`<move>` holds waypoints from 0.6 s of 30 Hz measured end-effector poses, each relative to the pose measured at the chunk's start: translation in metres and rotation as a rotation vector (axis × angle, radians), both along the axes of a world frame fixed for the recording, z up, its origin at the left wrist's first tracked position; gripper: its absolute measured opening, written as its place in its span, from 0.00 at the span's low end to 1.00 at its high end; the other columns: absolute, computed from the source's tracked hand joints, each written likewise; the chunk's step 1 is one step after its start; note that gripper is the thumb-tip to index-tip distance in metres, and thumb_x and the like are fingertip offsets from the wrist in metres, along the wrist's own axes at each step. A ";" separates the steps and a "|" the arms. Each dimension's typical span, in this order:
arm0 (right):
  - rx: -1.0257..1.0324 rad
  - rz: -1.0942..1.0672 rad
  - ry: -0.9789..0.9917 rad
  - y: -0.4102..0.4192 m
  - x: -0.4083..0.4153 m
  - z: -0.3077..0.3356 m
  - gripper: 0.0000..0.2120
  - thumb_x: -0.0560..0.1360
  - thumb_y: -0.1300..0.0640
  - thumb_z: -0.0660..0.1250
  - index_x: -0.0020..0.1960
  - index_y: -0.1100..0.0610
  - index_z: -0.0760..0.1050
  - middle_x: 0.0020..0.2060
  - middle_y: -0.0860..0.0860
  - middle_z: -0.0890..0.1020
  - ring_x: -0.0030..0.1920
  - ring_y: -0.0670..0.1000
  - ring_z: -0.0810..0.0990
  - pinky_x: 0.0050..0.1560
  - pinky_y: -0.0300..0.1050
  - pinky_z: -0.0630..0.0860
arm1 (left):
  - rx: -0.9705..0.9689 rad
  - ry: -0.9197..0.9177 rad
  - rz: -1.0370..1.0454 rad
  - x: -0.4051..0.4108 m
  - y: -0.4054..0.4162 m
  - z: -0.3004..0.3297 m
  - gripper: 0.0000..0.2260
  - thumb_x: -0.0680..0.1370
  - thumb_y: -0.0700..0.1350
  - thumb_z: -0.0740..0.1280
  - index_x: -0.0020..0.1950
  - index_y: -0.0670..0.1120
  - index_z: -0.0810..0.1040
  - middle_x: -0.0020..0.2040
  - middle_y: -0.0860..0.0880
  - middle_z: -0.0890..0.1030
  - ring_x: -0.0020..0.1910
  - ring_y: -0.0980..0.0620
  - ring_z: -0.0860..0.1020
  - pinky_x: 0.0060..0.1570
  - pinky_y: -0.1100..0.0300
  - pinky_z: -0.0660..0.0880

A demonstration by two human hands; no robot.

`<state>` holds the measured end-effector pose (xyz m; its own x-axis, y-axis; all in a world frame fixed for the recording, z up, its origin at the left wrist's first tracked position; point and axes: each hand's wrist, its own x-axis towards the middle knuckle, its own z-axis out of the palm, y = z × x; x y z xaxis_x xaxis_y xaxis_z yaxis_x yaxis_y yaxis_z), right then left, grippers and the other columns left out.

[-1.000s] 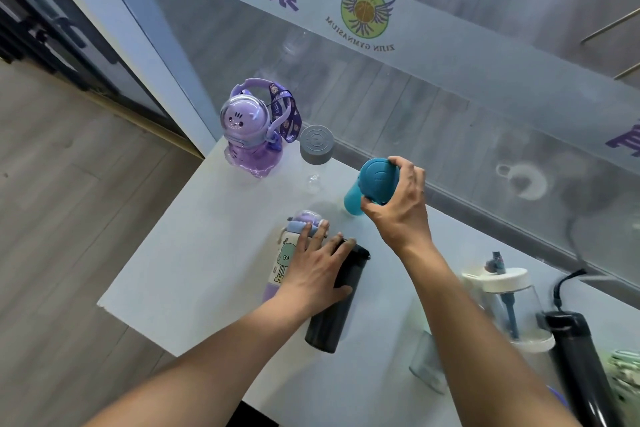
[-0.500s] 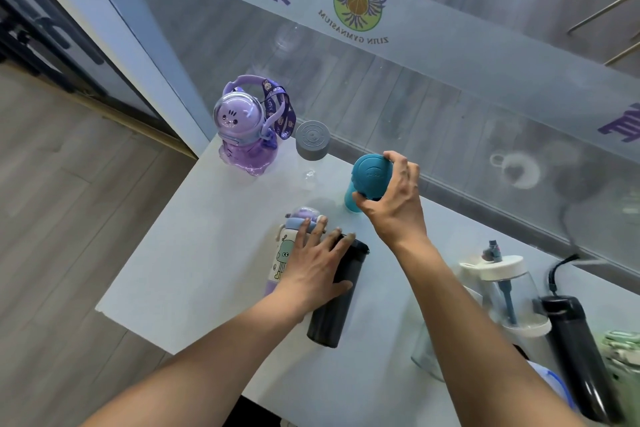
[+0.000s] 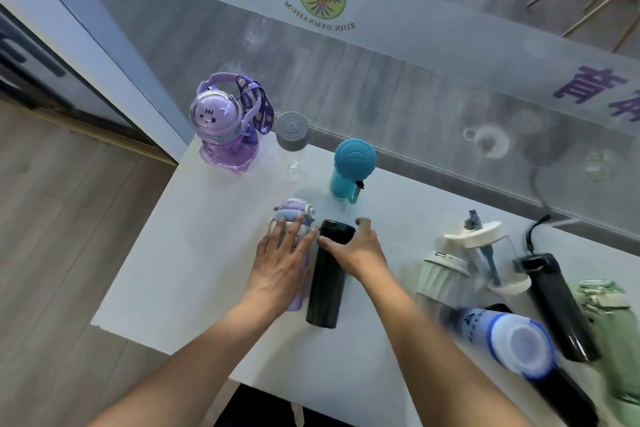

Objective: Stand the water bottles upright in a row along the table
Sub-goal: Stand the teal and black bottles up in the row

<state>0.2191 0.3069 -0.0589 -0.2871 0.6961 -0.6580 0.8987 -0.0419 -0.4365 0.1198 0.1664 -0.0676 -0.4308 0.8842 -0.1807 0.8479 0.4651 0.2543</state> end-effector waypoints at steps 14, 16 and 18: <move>0.265 -0.289 0.248 0.059 0.060 0.070 0.34 0.65 0.52 0.78 0.66 0.51 0.67 0.58 0.49 0.76 0.56 0.52 0.76 0.54 0.42 0.71 | -0.035 -0.063 0.031 0.006 0.012 0.017 0.30 0.65 0.49 0.74 0.67 0.53 0.73 0.70 0.43 0.73 0.67 0.36 0.71 0.65 0.41 0.68; 0.347 -0.270 0.301 0.067 0.064 0.079 0.34 0.65 0.55 0.79 0.66 0.50 0.66 0.57 0.47 0.75 0.55 0.50 0.74 0.55 0.40 0.69 | 0.021 -0.070 0.052 0.005 0.026 0.029 0.28 0.69 0.49 0.71 0.69 0.52 0.71 0.71 0.43 0.72 0.68 0.37 0.70 0.65 0.41 0.68; 0.405 -0.237 0.341 0.070 0.064 0.081 0.35 0.65 0.56 0.79 0.66 0.48 0.66 0.56 0.45 0.76 0.55 0.49 0.75 0.56 0.38 0.68 | 0.087 -0.073 0.078 0.003 0.045 0.045 0.29 0.73 0.46 0.68 0.74 0.52 0.66 0.75 0.44 0.67 0.72 0.39 0.66 0.68 0.43 0.65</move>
